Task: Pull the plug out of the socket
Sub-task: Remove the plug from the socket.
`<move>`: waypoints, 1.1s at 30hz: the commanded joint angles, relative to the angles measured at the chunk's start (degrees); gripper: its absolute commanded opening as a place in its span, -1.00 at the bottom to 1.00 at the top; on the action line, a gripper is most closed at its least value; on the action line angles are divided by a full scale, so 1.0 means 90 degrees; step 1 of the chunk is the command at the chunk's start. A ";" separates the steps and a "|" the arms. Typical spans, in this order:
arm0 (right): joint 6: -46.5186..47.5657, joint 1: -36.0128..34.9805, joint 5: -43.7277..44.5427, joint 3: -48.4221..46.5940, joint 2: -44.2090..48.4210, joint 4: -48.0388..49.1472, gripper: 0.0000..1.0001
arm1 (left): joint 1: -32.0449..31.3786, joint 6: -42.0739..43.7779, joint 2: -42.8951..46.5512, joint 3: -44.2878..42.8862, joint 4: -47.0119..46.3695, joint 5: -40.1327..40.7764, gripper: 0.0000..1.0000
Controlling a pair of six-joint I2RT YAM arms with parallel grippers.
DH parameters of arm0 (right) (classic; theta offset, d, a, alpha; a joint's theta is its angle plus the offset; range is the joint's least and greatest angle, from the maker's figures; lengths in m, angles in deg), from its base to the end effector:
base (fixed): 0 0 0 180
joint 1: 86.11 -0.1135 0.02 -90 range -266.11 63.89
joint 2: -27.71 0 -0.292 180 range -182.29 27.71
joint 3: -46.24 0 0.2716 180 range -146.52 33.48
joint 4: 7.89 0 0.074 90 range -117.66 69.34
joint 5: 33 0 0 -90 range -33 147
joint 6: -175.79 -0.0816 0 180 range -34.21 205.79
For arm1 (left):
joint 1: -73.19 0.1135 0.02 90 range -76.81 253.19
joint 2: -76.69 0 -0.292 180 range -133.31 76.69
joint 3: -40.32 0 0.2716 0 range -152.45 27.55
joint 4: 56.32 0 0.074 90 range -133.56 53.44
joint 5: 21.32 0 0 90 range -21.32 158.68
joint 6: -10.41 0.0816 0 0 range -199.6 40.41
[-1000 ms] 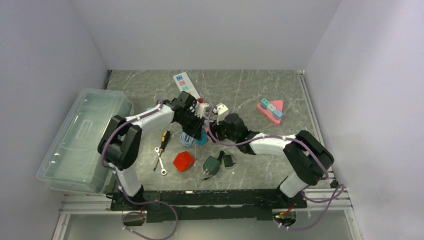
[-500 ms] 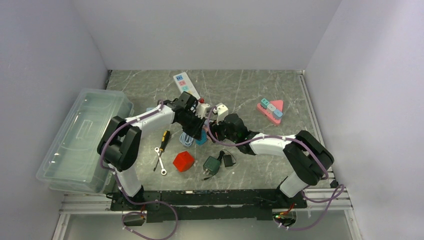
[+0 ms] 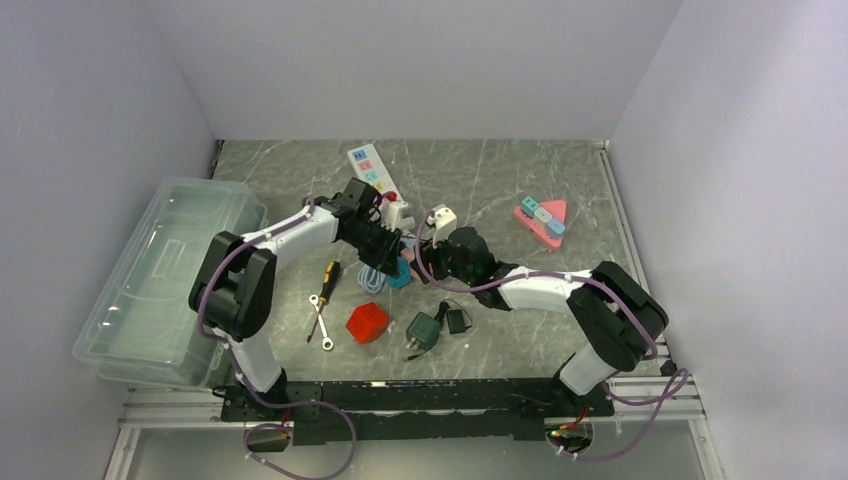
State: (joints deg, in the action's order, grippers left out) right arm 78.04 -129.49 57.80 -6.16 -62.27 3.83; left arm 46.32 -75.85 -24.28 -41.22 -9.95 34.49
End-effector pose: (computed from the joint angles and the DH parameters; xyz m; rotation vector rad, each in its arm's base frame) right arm 0.2734 0.2568 0.1720 -0.6235 1.9697 0.5456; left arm 0.3269 -0.2170 0.1808 0.8851 2.5593 -0.9303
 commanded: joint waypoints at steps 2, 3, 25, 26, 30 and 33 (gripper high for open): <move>0.0093 0.0005 0.0105 -0.0121 0.0053 -0.0183 -1.00 | 0.0105 -0.0004 0.0398 -0.0209 0.0157 0.2023 -1.00; 0.0069 0.0004 0.0194 -0.0152 0.0032 -0.0237 -1.00 | 0.0105 0.0015 0.0412 -0.0195 0.0149 0.2027 -1.00; -0.0289 0.0142 0.0745 -0.0404 -0.0218 -0.0666 -1.00 | -0.0149 0.0328 0.0166 -0.0307 0.0446 0.1516 -1.00; -0.0276 0.0142 0.0737 -0.0385 -0.0193 -0.0648 -1.00 | -0.0146 0.0277 0.0081 -0.0320 0.0501 0.2097 -1.00; -0.0282 0.0144 0.0706 -0.0362 -0.0149 -0.0641 -1.00 | -0.0167 0.0216 -0.0215 -0.0460 0.0837 0.3177 -1.00; -0.0273 0.0143 0.0683 -0.0347 -0.0122 -0.0630 -1.00 | -0.0168 0.0298 -0.0114 -0.0424 0.0675 0.2540 -1.00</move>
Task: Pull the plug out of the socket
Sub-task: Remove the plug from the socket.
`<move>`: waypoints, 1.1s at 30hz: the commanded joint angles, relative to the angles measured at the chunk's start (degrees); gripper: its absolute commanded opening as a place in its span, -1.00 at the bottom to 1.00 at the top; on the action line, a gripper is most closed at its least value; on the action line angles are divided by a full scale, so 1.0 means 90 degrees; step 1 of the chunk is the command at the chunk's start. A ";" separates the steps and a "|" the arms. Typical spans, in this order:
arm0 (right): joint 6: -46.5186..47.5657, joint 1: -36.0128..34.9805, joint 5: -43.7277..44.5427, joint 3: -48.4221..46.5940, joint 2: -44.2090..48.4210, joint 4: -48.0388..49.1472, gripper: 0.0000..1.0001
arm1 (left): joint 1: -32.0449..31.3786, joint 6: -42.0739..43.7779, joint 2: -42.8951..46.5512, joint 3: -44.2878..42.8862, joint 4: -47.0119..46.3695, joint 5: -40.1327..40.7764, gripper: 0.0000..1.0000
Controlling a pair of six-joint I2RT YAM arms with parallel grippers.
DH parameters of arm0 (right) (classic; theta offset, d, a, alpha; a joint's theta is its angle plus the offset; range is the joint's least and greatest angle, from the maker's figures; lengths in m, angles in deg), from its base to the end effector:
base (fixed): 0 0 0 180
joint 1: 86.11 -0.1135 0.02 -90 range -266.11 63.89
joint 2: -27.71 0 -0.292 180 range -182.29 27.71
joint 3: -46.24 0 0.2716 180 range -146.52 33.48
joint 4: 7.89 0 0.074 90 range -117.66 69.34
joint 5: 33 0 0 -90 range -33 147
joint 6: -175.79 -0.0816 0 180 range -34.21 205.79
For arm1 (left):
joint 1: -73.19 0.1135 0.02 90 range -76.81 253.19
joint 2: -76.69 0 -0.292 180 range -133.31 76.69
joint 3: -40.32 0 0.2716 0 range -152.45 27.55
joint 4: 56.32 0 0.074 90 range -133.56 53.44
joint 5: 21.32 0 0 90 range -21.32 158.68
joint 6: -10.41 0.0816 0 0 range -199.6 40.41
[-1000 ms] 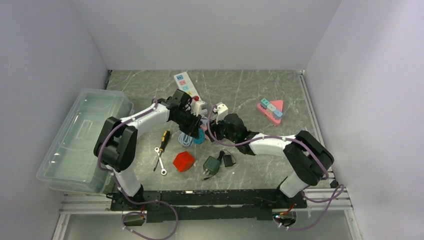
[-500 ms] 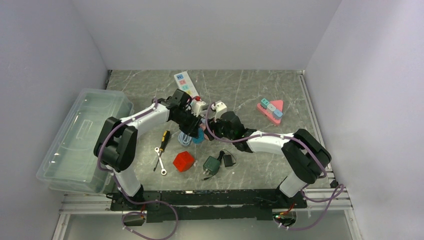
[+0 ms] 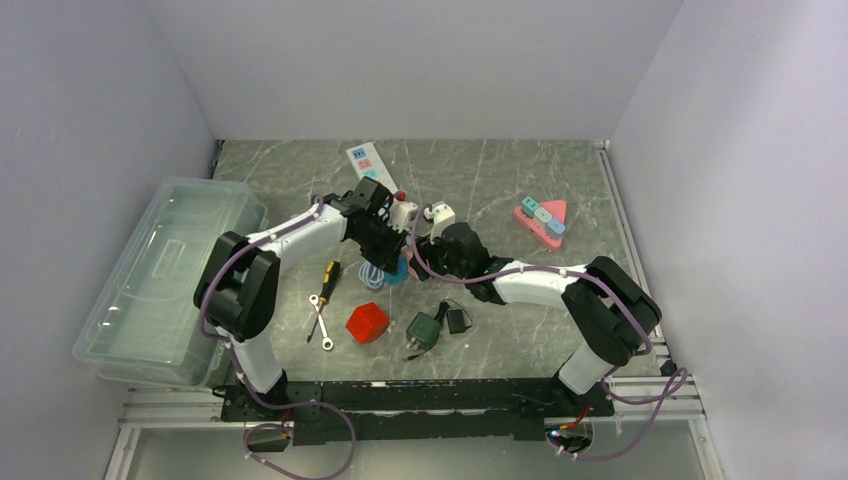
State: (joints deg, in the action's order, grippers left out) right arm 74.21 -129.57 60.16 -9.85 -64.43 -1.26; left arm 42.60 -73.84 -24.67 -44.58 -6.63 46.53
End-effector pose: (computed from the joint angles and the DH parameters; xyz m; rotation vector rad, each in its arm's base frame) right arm 0.2832 0.2622 0.1691 -0.5510 2.0541 0.5219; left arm 0.3274 -0.2293 0.1860 0.9645 2.5746 -0.6499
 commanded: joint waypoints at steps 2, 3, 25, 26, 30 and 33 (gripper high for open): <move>0.0162 0.0151 0.0430 0.0077 0.0143 -0.0054 -1.00 | 0.0244 0.0169 0.0074 -0.0002 0.0198 0.0496 -1.00; 0.0163 0.0154 0.0430 0.0090 0.0154 -0.0056 -1.00 | 0.0244 0.0201 0.0137 0.0014 0.0153 0.0180 -1.00; 0.0139 0.0152 0.0582 0.0067 0.0119 -0.0085 -1.00 | 0.0436 0.0193 0.0399 0.0058 0.0171 -0.1042 -1.00; 0.0142 0.0151 0.0586 0.0070 0.0125 -0.0084 -1.00 | 0.0455 0.0173 0.0389 0.0046 0.0190 -0.0932 -1.00; 0.0146 0.0151 0.0598 0.0102 0.0168 -0.0070 -1.00 | 0.0726 0.0174 0.0400 -0.0037 0.0420 -0.0935 -1.00; 0.0144 0.0151 0.0616 0.0094 0.0161 -0.0087 -1.00 | 0.0953 0.0373 0.0439 -0.0013 0.0730 -0.1731 -1.00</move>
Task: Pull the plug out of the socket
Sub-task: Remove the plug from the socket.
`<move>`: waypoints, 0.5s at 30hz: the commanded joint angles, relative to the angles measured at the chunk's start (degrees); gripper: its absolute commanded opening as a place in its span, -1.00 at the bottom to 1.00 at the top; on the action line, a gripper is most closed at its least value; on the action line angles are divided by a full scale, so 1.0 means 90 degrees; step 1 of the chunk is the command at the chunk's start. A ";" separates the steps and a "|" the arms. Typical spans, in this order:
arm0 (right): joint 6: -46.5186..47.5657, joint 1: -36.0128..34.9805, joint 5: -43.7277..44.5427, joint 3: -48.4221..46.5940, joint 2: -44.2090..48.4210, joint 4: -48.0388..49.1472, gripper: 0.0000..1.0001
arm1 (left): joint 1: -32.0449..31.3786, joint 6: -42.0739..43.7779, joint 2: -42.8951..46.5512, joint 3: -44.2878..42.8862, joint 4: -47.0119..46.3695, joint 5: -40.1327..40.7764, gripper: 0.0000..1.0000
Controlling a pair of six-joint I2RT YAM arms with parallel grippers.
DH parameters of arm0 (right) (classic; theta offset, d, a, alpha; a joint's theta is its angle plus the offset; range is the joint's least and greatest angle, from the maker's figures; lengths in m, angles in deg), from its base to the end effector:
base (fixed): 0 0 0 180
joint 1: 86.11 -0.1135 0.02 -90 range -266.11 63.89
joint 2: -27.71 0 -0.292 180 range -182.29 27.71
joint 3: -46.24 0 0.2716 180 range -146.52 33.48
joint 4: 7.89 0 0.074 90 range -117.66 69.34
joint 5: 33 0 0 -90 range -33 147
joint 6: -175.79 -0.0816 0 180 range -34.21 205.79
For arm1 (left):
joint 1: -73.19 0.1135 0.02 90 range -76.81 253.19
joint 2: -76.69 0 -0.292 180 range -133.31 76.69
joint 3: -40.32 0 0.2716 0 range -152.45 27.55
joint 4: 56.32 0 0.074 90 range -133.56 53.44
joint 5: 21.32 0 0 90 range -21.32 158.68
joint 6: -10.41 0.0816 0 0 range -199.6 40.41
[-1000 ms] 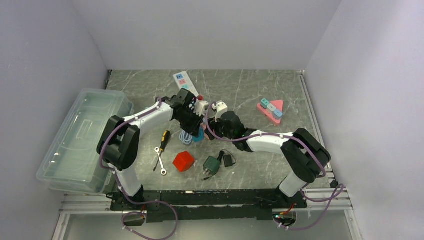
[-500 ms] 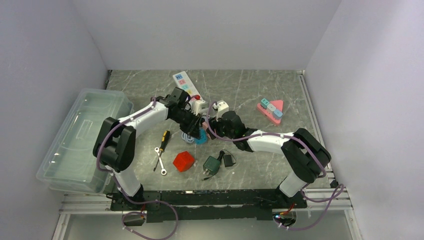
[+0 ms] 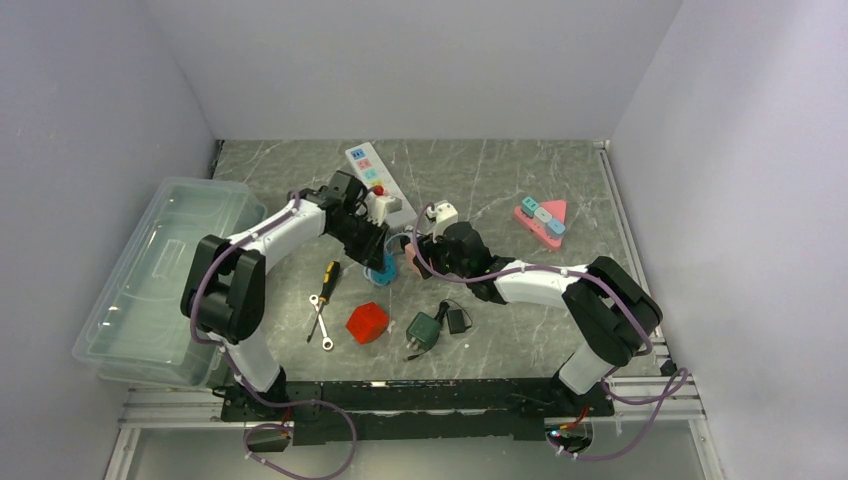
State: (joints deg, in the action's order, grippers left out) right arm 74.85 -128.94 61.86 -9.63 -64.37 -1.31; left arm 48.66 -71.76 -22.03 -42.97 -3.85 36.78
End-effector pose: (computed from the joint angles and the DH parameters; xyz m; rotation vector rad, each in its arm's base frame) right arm 0.2869 0.2565 0.1681 -0.5324 2.0542 0.4777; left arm 0.3278 -0.1970 0.1971 0.9043 2.5714 -0.8468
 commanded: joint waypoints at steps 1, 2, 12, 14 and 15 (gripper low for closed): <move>0.0078 0.0081 0.0418 0.0060 0.0144 -0.0089 -1.00 | 0.0284 0.0224 0.0169 -0.0153 0.0472 -0.0951 -1.00; 0.0074 0.0081 0.0403 0.0050 0.0135 -0.0090 -1.00 | 0.0277 0.0265 0.0192 -0.0093 0.0455 -0.1344 -1.00; 0.0063 0.0081 0.0414 0.0117 0.0246 -0.0051 -1.00 | -0.0202 0.0350 -0.0282 -0.0173 0.0627 -0.2010 -1.00; 0.0062 0.0083 0.0450 0.0122 0.0259 -0.0045 -1.00 | -0.0204 0.0270 -0.0389 -0.0217 0.0688 -0.1782 -1.00; 0.0054 0.0082 0.0455 0.0122 0.0259 -0.0050 -1.00 | -0.0200 0.0234 -0.0476 -0.0242 0.0724 -0.1649 -1.00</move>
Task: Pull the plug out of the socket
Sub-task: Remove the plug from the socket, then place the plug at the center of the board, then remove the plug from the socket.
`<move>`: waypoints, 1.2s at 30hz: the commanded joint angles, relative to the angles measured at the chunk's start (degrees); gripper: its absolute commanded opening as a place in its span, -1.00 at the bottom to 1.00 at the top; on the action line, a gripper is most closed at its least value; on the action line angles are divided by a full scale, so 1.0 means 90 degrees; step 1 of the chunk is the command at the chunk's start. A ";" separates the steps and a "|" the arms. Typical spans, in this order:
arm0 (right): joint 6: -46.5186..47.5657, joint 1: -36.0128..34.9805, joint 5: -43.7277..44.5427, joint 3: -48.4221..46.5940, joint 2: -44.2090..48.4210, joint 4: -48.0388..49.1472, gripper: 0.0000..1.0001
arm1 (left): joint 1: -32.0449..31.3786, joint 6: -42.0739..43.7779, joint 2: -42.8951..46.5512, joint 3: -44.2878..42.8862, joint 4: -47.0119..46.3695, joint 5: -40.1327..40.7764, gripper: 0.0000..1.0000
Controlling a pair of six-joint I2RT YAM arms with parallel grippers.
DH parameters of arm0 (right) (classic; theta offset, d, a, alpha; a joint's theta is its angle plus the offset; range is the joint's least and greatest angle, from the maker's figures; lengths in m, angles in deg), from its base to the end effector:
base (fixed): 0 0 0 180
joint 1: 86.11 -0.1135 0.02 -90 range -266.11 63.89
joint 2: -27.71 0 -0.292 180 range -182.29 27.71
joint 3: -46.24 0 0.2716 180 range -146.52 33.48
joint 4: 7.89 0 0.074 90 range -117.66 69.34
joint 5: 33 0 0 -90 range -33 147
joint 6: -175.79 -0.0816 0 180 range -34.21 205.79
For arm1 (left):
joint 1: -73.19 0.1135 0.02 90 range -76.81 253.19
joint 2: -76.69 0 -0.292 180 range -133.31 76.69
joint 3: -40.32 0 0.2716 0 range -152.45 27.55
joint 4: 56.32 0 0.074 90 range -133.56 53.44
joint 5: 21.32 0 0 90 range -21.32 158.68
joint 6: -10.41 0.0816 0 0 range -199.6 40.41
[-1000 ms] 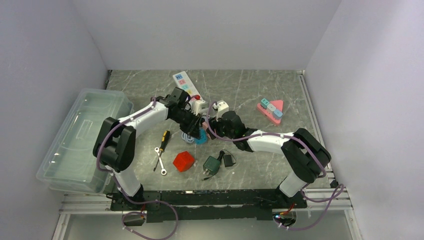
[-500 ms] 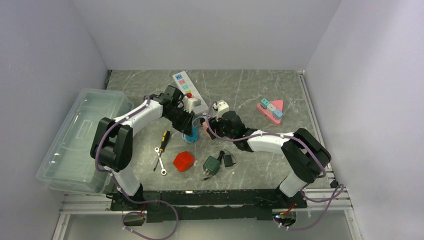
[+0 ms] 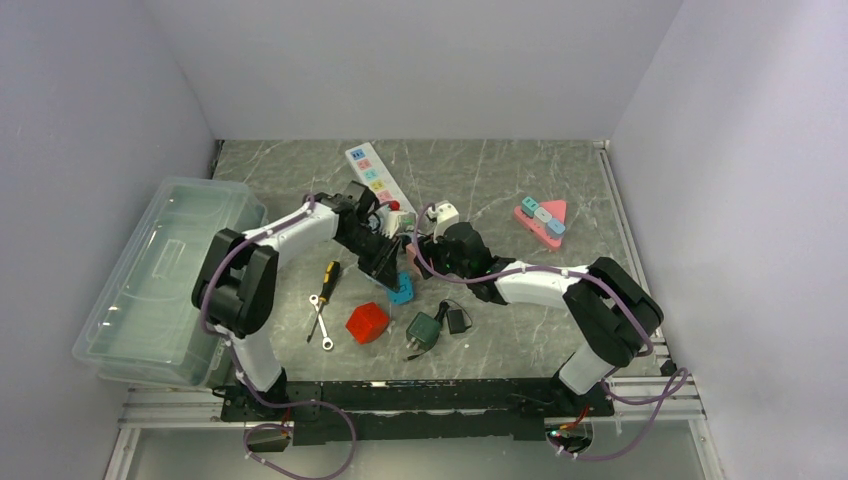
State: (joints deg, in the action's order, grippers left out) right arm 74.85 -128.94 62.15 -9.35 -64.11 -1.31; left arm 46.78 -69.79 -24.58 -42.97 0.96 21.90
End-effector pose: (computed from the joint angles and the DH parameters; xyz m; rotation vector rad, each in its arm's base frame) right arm 0.2861 0.2552 0.1680 -0.5293 2.0543 0.4725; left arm 0.3035 -0.2171 0.1904 1.0030 2.5715 -1.2310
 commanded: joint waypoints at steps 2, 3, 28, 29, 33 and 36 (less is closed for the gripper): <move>0.0044 0.0090 0.0419 0.0091 0.0235 -0.0051 -1.00 | 0.0006 -0.0045 -0.0425 -0.0316 0.0276 0.0126 -0.86; 0.0044 0.0091 0.0410 0.0096 0.0240 -0.0050 -1.00 | 0.0000 -0.0055 -0.0511 -0.0343 0.0314 0.0110 -0.79; -0.0816 0.0281 -0.0199 0.0093 0.0958 -0.0524 -1.00 | -0.0038 -0.0625 0.2263 0.1169 -0.2639 0.2164 0.89; -0.0876 0.0306 -0.0262 0.0070 0.1050 -0.0604 -1.00 | -0.0043 -0.0642 0.2364 0.1304 -0.2863 0.2026 0.90; -0.1248 0.0383 -0.0374 -0.0179 0.1483 -0.1057 -1.00 | -0.0167 -0.0748 0.2217 0.1343 -0.2928 0.1723 0.89; -0.1668 0.0394 -0.0387 -0.0342 0.1731 -0.1293 -1.00 | -0.0382 -0.0787 0.1846 0.1166 -0.2795 0.1549 0.87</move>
State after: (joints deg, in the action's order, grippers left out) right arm 66.30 -125.97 59.35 -7.82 -53.81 -12.82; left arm 45.49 -75.74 -4.30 -31.54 -22.10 39.43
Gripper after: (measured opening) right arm 0.636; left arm 0.941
